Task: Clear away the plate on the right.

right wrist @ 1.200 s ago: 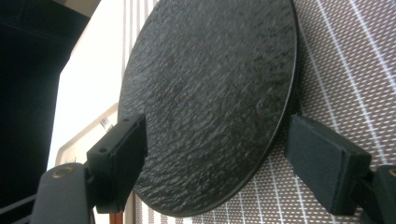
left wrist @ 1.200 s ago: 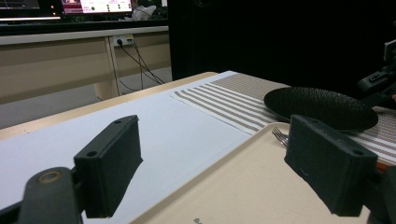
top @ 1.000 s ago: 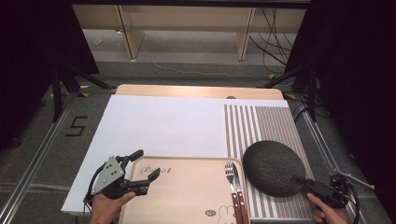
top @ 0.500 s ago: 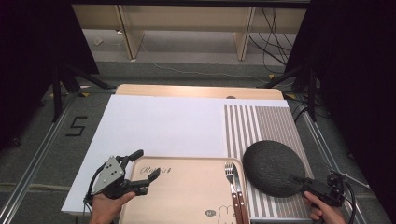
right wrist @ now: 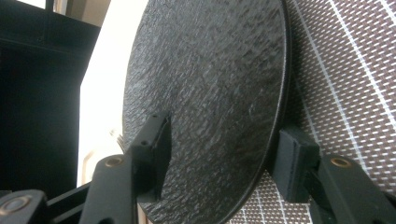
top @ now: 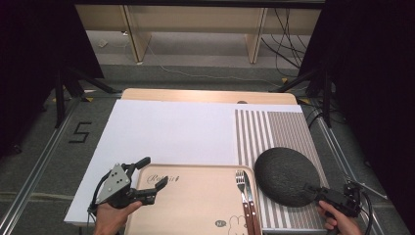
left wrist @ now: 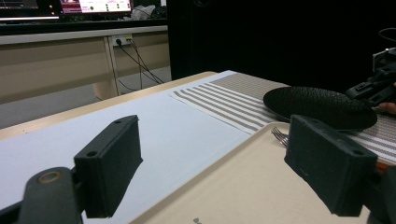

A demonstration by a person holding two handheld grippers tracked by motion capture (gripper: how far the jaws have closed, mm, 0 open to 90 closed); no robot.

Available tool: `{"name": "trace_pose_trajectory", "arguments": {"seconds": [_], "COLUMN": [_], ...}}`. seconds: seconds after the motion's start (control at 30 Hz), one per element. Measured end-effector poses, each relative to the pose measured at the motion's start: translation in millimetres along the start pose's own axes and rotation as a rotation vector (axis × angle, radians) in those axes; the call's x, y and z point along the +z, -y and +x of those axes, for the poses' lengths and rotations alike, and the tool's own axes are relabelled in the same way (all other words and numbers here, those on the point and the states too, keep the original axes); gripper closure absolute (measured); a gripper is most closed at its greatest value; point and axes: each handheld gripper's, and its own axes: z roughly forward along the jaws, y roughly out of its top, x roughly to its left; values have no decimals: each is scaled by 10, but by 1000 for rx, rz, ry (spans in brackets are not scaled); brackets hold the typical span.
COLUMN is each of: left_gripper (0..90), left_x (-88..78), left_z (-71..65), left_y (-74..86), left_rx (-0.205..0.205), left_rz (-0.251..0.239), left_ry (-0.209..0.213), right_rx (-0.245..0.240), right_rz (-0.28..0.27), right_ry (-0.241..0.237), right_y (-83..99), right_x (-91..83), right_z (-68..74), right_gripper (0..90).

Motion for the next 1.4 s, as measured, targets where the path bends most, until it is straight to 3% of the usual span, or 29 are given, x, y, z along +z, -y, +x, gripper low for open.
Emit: {"name": "trace_pose_trajectory", "arguments": {"seconds": [0.07, 0.1, 0.2, 0.23, 0.37, 0.4, 0.47, 0.6, 0.63, 0.8, 0.87, 1.0, 1.07, 1.1, 1.13, 1.2, 1.27, 1.33, 1.37, 1.4], "left_gripper": [175, 175, 175, 175, 175, 175, 175, 175, 175, 175, 175, 175, 175, 175, 175, 175, 175, 175, 175, 175], "left_x": [-1, -1, 0, 1, 0, 0, -1, 0, 0, 0, 0, 1, 1, 1, 0, 1, 1, 1, 1, 1], "left_z": [0, 0, -2, -3, -1, -2, -4, -2, -2, -1, 1, -1, -2, -2, -1, 0, -2, -3, -2, -1], "left_y": [-1, -1, -1, 0, -1, -2, -2, -2, -3, -3, -4, -3, -4, -3, -4, -4, -3, -3, -3, -3], "left_rx": [1, 1, 0, -2, 0, 0, -1, -2, -1, -2, 0, -2, -2, -2, -2, -1, -2, -3, -3, -3], "left_rz": [-1, -1, 1, 1, 0, 0, 1, 0, 0, -1, -3, -2, 0, -2, -1, -2, -1, 0, -1, -1], "left_ry": [0, 0, 0, 1, 0, 0, 1, 2, 2, 2, 1, 3, 2, 2, 2, 2, 2, 2, 2, 2], "right_rx": [-4, -29, 5, 16, 3, -20, 9, 15, -15, 25, 8, 15, 22, 55, 48, 81, 63, 100, 67, 70], "right_rz": [0, -9, -32, -6, -2, -12, -3, -20, -43, -23, -45, -25, -27, -18, -25, -25, -27, -16, -15, -22], "right_ry": [3, 5, -12, 3, 11, 16, 20, 24, 20, 35, 21, 33, 26, 15, 0, -12, -26, -29, -32, -43], "right_y": [-1, -4, 0, -6, -5, -6, -5, -1, 8, 3, 10, -2, 1, 3, 6, 0, 2, 2, 6, 7], "right_x": [-3, 0, 20, 1, -4, -1, -6, 4, 18, 3, 13, -2, -5, -12, -19, -20, -19, -20, -27, -23], "right_z": [-17, -38, -49, -46, -77, -94, -86, -105, -138, -118, -147, -161, -163, -147, -156, -139, -149, -124, -147, -149], "right_gripper": [486, 498, 533, 545, 591, 607, 629, 690, 699, 743, 765, 774, 781, 787, 791, 799, 807, 815, 820, 824]}}
